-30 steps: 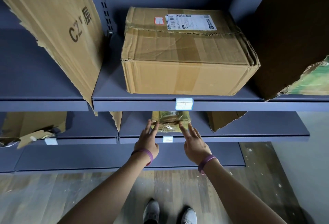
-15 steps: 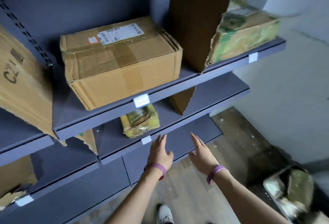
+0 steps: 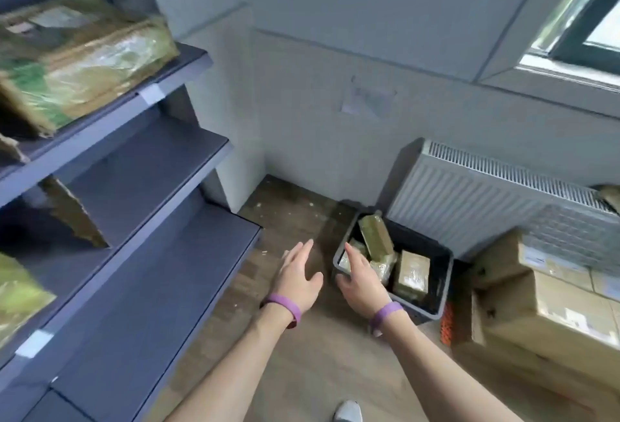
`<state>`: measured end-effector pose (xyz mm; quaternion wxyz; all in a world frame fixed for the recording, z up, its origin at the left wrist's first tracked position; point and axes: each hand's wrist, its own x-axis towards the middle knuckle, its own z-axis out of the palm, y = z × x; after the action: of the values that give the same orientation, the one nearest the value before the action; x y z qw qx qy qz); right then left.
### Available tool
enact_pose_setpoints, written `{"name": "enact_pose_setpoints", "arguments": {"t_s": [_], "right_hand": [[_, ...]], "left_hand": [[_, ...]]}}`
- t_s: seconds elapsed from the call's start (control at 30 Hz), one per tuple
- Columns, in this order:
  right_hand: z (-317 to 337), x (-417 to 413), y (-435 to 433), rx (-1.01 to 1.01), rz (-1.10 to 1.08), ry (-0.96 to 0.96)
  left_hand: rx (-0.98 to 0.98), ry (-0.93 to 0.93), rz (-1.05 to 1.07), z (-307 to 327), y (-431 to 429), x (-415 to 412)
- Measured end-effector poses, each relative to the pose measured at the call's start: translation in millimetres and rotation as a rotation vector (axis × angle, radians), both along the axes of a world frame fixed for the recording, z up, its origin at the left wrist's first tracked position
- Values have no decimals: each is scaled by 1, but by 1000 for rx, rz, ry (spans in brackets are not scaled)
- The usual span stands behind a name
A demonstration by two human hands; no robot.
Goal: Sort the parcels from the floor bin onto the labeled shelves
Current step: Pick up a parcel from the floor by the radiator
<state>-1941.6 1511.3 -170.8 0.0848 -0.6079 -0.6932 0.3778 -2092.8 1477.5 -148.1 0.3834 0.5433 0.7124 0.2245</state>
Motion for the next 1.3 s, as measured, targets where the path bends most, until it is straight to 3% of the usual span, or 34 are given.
{"name": "enact_pose_setpoints", "arguments": {"t_s": [0.3,0.5,0.9,1.1,1.3], "right_hand": [[-6,169,14,9,-363,91],[-27,213,40,-71,-419,84],[-102,296,163,-289,-584,-34],[-172,325,214,-343,-608,-3],[-289,352,251,-478,-554,-48]], "left_hand": [[-42,-12,-198,-7,43,158],[-108,27,-298,-29,91,195],[-256,65,-514,-113,269,275],[-328,141,-551,-188,325,306],[-397,182,-613,-303,347,345]]}}
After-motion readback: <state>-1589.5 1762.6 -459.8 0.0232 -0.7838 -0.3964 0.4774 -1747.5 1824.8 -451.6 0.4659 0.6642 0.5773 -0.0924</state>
